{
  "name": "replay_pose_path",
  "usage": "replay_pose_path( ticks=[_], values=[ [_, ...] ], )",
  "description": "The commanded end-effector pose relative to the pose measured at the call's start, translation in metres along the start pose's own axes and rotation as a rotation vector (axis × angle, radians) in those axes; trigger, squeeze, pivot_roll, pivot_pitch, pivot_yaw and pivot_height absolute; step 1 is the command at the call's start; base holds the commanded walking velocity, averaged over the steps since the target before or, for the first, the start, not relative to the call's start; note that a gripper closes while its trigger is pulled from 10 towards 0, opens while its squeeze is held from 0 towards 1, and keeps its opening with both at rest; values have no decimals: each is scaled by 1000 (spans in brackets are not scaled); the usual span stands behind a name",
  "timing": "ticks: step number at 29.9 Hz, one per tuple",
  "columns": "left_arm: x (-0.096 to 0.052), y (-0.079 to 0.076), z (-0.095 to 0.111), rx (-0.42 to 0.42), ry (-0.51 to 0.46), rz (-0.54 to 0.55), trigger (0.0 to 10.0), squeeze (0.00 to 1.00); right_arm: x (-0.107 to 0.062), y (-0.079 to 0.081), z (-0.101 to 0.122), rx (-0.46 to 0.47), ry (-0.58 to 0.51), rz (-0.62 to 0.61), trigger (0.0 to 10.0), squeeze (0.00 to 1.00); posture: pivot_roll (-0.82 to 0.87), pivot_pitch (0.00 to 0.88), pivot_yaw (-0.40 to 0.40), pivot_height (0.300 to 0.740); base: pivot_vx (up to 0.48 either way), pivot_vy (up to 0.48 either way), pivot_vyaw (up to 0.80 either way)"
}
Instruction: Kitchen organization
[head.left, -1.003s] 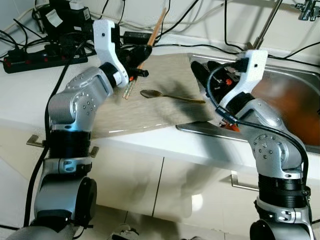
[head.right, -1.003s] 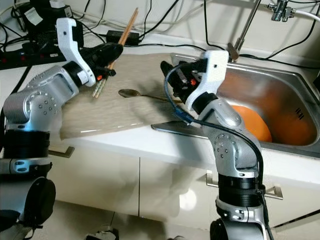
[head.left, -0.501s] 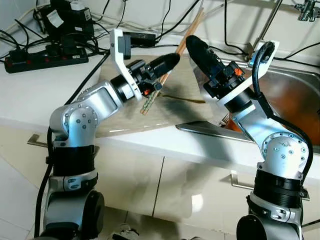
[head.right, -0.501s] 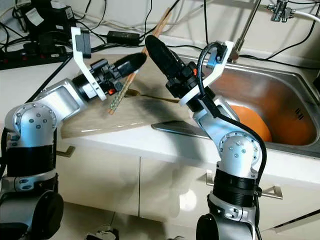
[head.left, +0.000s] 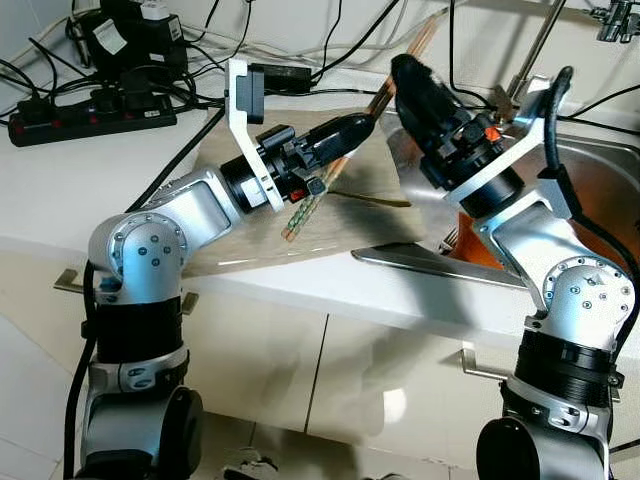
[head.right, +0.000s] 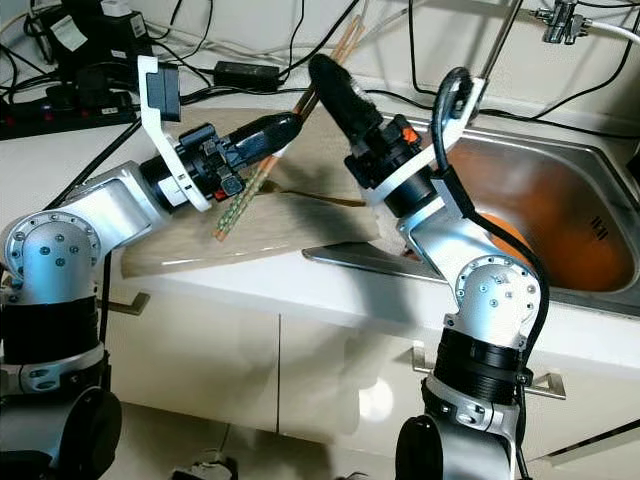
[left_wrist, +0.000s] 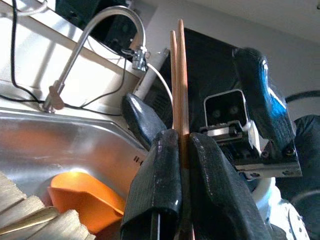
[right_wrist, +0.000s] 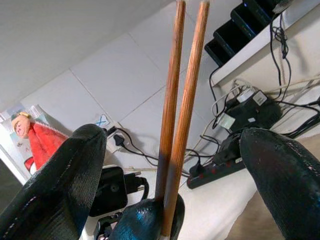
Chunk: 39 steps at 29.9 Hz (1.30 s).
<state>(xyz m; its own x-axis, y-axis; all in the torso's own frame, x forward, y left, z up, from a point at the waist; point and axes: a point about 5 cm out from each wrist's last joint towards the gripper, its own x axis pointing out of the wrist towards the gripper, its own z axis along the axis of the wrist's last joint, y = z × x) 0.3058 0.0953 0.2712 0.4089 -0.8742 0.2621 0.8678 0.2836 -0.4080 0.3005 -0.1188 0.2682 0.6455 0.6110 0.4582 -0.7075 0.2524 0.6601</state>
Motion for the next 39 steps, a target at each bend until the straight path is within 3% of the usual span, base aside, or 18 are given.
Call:
replay_pose_path(
  ticks=[1, 2, 39],
  values=[
    [1, -5, -4, -3, 26, -32, 0, 0, -1, 1, 0, 10, 14, -5, 2745, 0, 38, 0, -43, 740, 0, 0, 0],
    [1, -5, -5, -3, 28, -31, 0, 0, -2, 0, -1, 17, 16, -6, 0, 0, 38, 0, -42, 740, 0, 0, 0],
    [-1, -4, -2, 18, 40, -24, 0, 0, 0, 1, -2, 58, 15, 13, 0, 0, 40, 0, -31, 740, 0, 0, 0]
  ],
)
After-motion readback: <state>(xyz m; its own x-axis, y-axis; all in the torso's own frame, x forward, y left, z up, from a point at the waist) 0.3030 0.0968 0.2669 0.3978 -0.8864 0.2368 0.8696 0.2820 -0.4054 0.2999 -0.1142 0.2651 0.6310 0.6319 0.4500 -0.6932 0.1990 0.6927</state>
